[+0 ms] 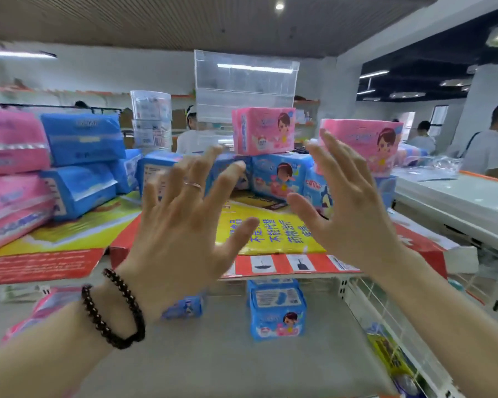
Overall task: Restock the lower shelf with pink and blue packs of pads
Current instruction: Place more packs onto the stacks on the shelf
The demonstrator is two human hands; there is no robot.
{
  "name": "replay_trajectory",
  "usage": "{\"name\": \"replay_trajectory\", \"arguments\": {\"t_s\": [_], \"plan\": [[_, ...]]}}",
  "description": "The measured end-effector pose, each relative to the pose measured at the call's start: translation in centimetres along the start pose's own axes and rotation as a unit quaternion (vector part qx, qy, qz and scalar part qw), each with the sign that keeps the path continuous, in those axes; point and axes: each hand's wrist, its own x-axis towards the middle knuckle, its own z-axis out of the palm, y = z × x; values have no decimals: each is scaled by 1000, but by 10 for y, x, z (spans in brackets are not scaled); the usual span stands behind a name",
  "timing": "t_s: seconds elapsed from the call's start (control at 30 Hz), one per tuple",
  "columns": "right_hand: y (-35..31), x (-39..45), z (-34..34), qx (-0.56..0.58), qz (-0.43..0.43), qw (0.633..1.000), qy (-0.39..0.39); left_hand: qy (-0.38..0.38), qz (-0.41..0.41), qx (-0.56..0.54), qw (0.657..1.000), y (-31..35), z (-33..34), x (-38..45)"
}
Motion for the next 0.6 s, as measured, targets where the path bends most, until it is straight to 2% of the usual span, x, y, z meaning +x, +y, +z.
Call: {"name": "replay_trajectory", "arguments": {"t_s": [0.2,0.3,0.37,0.43,0.5,0.6], "plan": [[-10,59,38,23,-20,997,-75,-30,-94,23,995,-50,-13,26],[-24,92,57,8,-35,991,-131,-109,-135,-11,985,-82,-12,37],[-32,112,70,-10,-35,985,-167,-170,-171,-96,966,-104,-12,48],[-38,128,85,-23,-16,980,-199,-199,-190,-155,949,-123,-10,58],[-41,141,103,-31,17,971,-235,-222,-199,-145,943,-137,-3,68],[-52,152,127,45,119,944,-305,-254,-239,-132,928,-155,16,80]]}}
